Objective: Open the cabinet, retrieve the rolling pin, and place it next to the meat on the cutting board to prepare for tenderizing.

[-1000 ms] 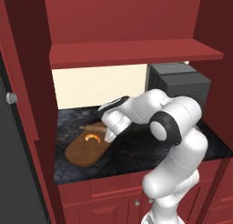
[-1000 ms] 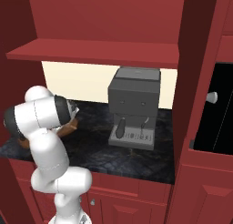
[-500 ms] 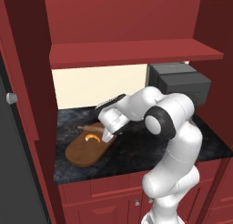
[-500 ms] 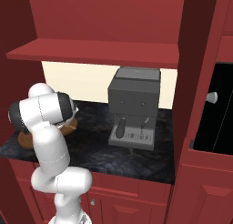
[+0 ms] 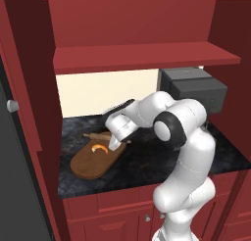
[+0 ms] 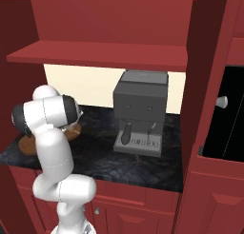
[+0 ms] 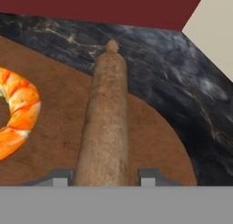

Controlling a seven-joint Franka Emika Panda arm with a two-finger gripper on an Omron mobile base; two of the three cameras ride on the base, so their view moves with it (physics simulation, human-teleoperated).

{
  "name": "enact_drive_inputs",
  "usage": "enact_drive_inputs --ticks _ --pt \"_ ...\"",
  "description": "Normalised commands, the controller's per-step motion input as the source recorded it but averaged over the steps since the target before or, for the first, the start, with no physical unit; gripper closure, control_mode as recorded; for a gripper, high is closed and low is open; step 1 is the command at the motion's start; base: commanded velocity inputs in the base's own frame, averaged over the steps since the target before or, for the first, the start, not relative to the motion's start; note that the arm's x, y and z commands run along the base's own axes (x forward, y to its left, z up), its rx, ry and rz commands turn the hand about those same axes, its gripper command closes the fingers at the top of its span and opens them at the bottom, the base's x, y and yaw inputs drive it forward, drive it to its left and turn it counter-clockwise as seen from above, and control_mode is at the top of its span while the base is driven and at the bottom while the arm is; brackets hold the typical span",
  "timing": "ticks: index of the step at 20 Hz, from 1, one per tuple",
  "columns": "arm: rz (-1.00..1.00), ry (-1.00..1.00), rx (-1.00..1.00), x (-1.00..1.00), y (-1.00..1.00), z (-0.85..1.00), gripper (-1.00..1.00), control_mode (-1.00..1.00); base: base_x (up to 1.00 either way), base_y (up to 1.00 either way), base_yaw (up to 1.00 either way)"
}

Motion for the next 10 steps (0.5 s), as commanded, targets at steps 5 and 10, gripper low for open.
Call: enact_drive_inputs --ticks 5,10 --pt "0.0 0.0 0.0 0.11 0.0 -0.16 -1.0 -1.0 0.0 0.0 0.0" --pt "0.0 -0.02 0.0 -0.1 0.0 -0.02 -1.0 -1.0 0.0 0.0 0.0"
